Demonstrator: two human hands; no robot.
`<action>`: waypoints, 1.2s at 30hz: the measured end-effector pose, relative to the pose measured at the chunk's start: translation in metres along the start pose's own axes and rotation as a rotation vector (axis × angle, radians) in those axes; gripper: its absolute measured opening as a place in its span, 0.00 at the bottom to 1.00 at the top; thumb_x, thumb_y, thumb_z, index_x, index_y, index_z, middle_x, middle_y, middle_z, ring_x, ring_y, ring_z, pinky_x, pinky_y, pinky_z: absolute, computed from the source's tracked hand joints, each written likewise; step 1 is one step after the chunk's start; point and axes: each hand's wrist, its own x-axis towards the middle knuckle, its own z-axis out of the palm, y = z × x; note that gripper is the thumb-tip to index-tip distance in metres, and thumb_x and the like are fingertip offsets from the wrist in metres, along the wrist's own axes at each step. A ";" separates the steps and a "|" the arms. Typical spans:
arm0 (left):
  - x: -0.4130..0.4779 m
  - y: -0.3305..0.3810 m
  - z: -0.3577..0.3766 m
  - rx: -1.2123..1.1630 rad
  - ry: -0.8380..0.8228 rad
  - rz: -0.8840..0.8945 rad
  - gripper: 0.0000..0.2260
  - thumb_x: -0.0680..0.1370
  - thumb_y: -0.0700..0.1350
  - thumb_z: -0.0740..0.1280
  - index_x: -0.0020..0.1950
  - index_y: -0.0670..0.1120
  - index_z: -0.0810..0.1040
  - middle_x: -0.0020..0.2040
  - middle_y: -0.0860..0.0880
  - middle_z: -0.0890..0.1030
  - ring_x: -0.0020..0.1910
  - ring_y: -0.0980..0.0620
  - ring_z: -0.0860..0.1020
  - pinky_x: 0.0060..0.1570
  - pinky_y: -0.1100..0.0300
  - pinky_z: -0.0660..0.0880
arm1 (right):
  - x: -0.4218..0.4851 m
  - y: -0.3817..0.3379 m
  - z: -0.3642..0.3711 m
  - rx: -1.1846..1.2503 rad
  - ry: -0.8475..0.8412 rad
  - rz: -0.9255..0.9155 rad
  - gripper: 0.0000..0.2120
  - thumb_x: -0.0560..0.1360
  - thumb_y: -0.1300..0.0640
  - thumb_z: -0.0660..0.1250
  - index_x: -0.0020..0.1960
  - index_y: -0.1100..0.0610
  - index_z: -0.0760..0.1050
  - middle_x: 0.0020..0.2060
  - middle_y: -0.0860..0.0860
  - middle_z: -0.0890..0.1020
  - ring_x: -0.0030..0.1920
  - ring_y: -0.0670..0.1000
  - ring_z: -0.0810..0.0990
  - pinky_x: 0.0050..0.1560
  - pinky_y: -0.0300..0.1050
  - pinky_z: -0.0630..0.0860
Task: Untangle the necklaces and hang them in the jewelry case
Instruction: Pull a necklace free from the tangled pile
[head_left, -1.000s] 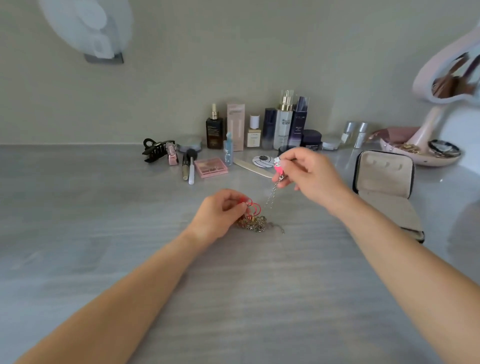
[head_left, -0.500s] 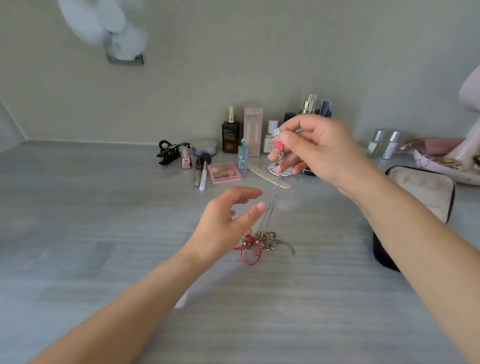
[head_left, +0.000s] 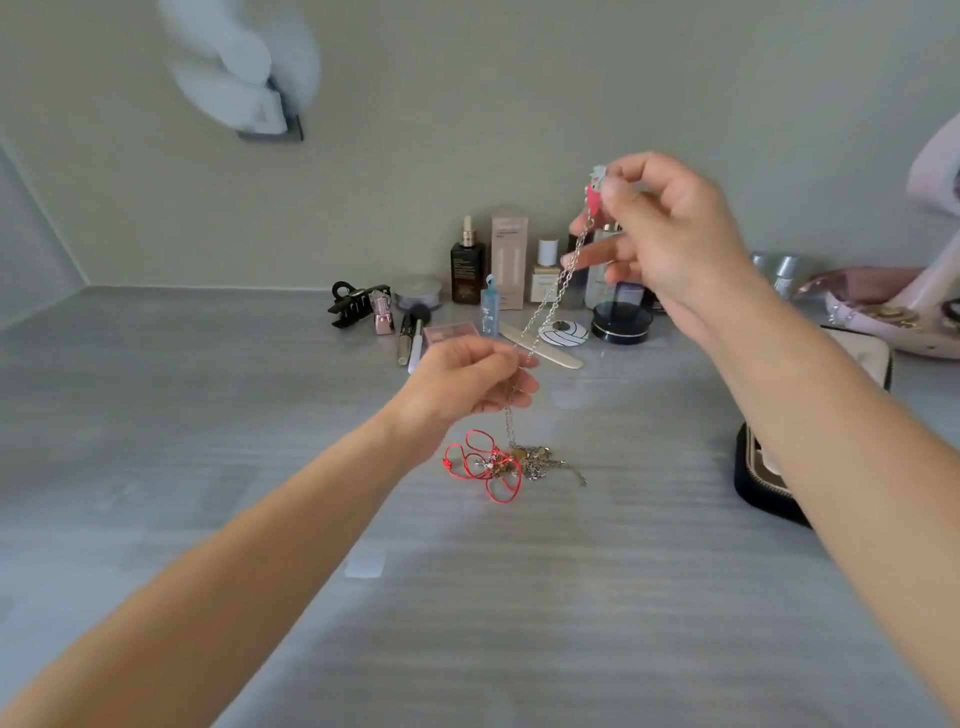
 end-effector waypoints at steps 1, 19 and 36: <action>0.001 0.000 -0.001 0.010 0.003 0.001 0.09 0.79 0.40 0.60 0.43 0.47 0.78 0.31 0.53 0.83 0.31 0.57 0.80 0.41 0.62 0.73 | 0.000 -0.005 -0.001 0.011 0.032 -0.006 0.10 0.80 0.58 0.56 0.41 0.50 0.69 0.34 0.50 0.80 0.26 0.48 0.80 0.23 0.35 0.66; 0.007 0.032 -0.038 -0.152 0.015 0.045 0.07 0.79 0.41 0.61 0.41 0.44 0.75 0.25 0.53 0.77 0.21 0.58 0.71 0.25 0.67 0.72 | -0.004 -0.038 -0.031 0.030 0.426 0.079 0.07 0.80 0.55 0.54 0.45 0.50 0.67 0.35 0.50 0.78 0.27 0.48 0.83 0.24 0.35 0.69; 0.018 -0.017 -0.090 0.422 0.010 -0.194 0.07 0.76 0.42 0.66 0.38 0.44 0.77 0.33 0.51 0.80 0.23 0.59 0.68 0.22 0.68 0.65 | -0.030 0.071 -0.034 0.054 0.440 0.480 0.06 0.79 0.62 0.57 0.47 0.60 0.72 0.38 0.55 0.81 0.37 0.49 0.82 0.34 0.40 0.75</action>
